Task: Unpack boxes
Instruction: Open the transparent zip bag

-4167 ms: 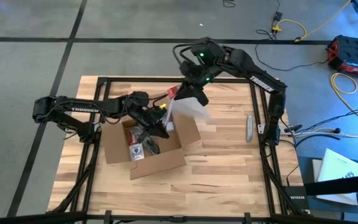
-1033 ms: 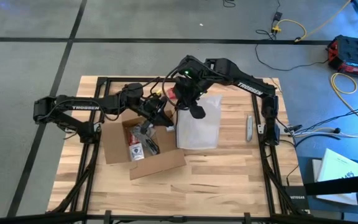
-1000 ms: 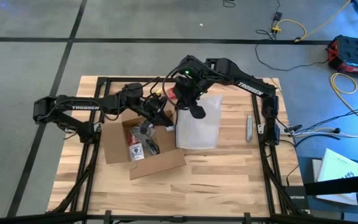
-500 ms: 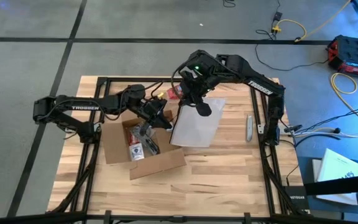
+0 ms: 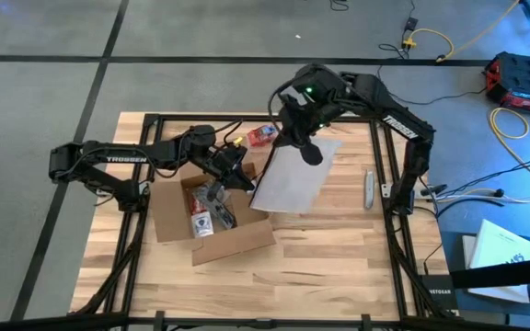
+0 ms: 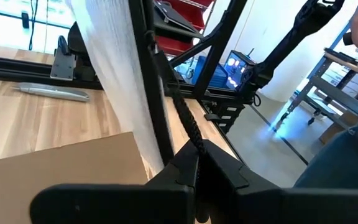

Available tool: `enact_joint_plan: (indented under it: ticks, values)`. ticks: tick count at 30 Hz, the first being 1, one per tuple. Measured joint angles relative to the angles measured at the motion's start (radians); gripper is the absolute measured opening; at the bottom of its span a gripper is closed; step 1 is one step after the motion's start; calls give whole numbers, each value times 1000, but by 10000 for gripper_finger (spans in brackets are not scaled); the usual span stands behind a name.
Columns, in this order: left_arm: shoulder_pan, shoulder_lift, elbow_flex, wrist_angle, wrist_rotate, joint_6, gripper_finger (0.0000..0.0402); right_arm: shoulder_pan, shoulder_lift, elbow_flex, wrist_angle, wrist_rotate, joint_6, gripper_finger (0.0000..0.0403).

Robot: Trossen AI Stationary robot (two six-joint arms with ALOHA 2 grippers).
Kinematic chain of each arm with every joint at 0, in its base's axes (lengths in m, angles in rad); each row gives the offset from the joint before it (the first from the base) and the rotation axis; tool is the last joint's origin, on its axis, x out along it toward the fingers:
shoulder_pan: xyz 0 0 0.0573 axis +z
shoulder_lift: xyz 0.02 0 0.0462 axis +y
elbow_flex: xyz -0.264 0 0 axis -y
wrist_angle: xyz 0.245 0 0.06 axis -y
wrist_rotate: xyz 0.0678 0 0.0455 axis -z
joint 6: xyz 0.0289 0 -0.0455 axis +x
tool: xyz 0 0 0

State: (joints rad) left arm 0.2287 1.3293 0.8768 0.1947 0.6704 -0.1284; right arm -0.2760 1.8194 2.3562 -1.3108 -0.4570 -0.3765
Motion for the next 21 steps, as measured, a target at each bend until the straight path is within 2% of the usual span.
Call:
enact_joint_plan:
  ticks: [21]
  values:
    - [0,1,0,-6,-2,24,0,-51,-63,0,0,39,33,0]
